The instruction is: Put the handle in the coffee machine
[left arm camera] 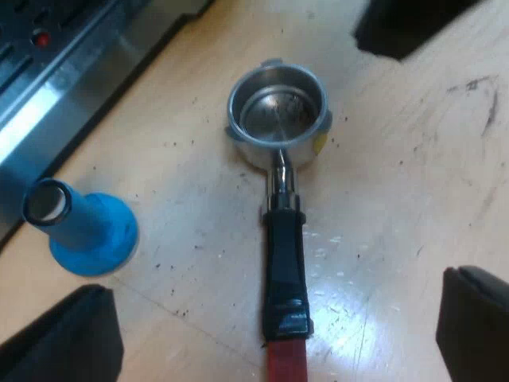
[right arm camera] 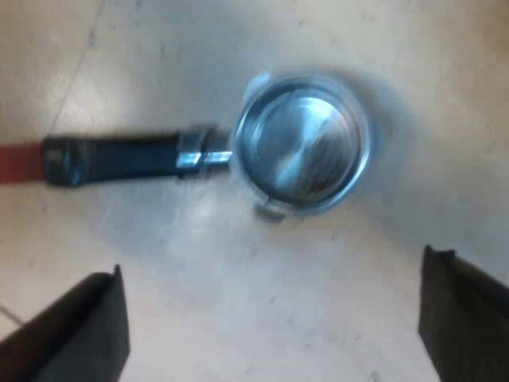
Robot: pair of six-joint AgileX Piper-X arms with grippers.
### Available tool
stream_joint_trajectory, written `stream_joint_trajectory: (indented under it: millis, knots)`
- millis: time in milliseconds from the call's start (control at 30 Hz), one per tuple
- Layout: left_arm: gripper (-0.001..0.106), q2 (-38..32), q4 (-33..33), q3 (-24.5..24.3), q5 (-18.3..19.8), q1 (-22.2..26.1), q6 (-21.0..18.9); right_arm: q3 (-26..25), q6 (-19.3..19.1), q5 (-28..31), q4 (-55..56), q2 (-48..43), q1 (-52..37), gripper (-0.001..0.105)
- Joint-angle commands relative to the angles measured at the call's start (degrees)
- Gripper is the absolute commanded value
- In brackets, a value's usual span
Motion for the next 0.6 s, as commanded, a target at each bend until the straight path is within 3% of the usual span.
stream_joint_trajectory:
  millis: [33, 167, 600]
  knots:
    - [0.082, 0.6, -0.9, -0.2, 1.1, -0.3, 0.0, -1.1, -2.9, -0.1, -0.1, 1.1, -0.7, 0.078]
    - [0.082, 0.6, -0.9, -0.2, 1.1, -0.3, -0.2, -3.4, -6.6, -0.1, -0.3, 6.2, -1.0, 0.078]
    - [0.082, 0.6, -0.9, -0.2, 1.1, -0.3, -1.4, -3.9, -7.7, -0.1, -5.8, 16.4, -1.0, 0.078]
